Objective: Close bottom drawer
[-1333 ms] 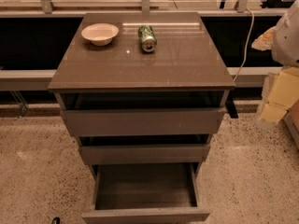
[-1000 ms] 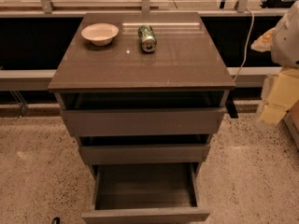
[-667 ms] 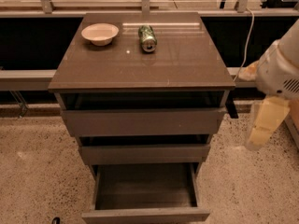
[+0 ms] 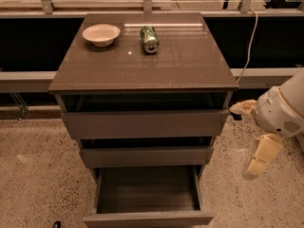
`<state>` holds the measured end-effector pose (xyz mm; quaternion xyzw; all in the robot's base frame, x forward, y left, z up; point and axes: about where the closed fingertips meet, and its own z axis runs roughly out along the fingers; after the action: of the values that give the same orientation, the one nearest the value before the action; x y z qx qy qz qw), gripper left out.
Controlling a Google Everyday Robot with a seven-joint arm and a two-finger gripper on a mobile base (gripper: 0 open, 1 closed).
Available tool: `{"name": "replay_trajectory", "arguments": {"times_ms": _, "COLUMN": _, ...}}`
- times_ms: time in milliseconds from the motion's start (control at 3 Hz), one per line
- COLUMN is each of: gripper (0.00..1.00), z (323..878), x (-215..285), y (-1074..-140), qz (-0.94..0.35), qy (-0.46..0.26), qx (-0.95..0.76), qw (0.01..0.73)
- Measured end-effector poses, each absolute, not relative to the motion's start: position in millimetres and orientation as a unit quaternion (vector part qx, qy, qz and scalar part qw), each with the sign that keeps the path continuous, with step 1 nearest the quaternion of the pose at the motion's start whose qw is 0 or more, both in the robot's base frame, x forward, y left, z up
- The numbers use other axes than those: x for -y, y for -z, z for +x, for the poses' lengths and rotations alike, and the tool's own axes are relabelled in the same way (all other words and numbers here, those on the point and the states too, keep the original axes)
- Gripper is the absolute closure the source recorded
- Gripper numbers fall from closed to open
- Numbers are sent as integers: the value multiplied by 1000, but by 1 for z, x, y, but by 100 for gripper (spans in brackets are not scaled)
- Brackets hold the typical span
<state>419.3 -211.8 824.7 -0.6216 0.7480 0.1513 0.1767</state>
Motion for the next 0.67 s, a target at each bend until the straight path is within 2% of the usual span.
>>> {"name": "replay_trajectory", "arguments": {"times_ms": 667, "gripper": 0, "z": 428, "x": 215, "y": -753, "qz": -603, "qy": -206, "qx": -738, "qw": 221}}
